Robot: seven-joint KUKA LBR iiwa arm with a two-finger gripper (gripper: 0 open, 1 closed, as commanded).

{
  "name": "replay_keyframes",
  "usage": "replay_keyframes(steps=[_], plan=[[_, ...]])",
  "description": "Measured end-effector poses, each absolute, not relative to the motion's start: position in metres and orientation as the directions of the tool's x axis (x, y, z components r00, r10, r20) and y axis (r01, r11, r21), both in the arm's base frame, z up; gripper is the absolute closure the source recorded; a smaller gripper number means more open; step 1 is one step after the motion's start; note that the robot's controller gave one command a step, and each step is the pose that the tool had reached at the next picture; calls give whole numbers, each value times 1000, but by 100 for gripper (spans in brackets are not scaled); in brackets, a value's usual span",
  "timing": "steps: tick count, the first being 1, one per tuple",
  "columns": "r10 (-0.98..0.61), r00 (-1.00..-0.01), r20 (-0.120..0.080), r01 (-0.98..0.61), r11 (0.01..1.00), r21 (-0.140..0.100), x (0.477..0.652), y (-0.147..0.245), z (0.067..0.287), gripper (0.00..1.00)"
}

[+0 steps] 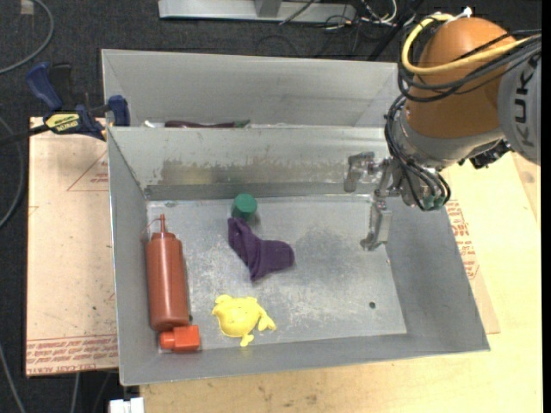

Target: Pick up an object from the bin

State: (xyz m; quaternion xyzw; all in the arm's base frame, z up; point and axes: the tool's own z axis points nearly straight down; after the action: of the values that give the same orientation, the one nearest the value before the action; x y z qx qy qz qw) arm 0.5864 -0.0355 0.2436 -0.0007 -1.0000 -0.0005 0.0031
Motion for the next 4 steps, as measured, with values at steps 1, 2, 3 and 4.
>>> replay_keyframes(steps=[1, 2, 3, 4], plan=[[1, -1000, -2, 1, 1000, 1, 588, -35, 248, 0], [-16, -1000, -8, -16, 1000, -1, 576, -17, 209, 0], [-32, -999, -7, -32, 999, 1, 584, 16, 143, 0], [12, -1000, -7, 12, 1000, 1, 624, 49, 115, 0]])
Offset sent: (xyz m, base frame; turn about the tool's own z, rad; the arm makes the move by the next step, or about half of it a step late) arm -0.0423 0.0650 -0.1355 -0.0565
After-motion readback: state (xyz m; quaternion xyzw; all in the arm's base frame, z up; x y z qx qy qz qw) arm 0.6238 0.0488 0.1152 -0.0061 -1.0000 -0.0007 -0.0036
